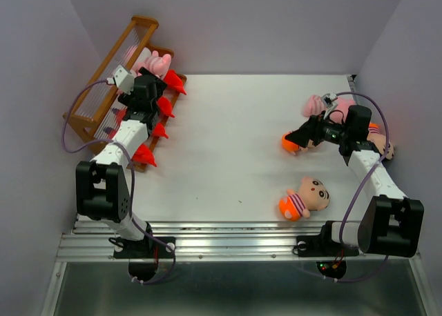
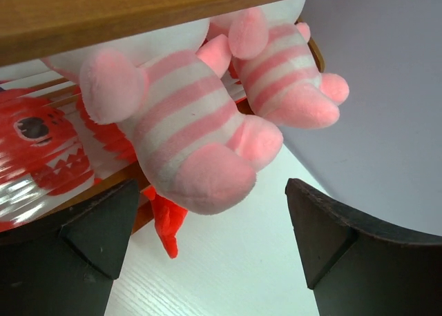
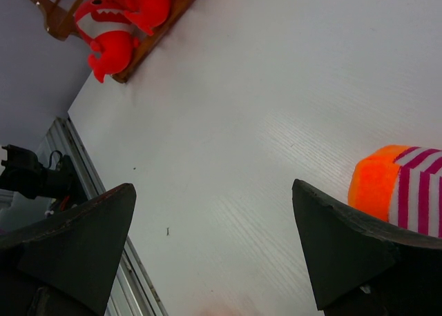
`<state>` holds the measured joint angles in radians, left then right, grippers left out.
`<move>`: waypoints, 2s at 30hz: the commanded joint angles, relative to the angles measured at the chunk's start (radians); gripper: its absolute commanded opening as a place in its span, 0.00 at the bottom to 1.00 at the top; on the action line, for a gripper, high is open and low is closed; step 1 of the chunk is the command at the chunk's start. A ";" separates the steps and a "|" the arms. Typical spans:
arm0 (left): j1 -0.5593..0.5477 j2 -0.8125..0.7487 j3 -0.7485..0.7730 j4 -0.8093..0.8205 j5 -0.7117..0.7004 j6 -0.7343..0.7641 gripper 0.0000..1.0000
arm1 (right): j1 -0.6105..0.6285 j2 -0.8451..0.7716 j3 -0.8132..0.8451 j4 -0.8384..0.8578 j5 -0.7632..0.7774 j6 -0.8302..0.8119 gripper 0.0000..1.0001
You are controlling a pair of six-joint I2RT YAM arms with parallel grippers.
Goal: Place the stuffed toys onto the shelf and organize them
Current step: Place the stuffed toy onto shelf, then grab a stuffed toy with the right arm
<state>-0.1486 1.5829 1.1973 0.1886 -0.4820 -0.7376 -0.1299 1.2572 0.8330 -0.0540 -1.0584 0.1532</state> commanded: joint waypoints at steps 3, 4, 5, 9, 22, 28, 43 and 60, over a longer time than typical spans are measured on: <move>0.004 -0.112 -0.027 0.022 0.045 0.020 0.99 | -0.005 -0.025 0.026 0.011 -0.012 -0.020 1.00; 0.006 -0.124 -0.030 0.023 0.055 0.027 0.99 | -0.005 -0.025 0.026 0.010 -0.012 -0.020 1.00; 0.004 -0.129 -0.031 0.022 0.057 0.027 0.99 | -0.005 -0.025 0.026 0.009 -0.012 -0.021 1.00; 0.004 -0.152 -0.035 0.003 0.091 0.040 0.99 | -0.005 -0.025 0.026 0.009 -0.012 -0.023 1.00; 0.003 -0.411 -0.192 0.026 0.627 0.272 0.99 | -0.005 -0.058 0.070 -0.119 0.052 -0.225 1.00; 0.000 -0.602 -0.320 -0.024 0.876 0.311 0.99 | -0.014 -0.010 0.121 -0.182 0.278 -0.280 1.00; 0.000 -1.058 -0.602 -0.279 0.919 0.348 0.99 | -0.158 0.496 0.658 -0.277 0.843 0.026 1.00; 0.000 -1.089 -0.640 -0.238 0.976 0.340 0.99 | -0.158 0.923 0.979 -0.297 0.996 -0.017 0.51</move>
<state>-0.1490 0.4965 0.5632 -0.1116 0.4355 -0.4088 -0.2882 2.1502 1.7710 -0.3439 -0.0616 0.1577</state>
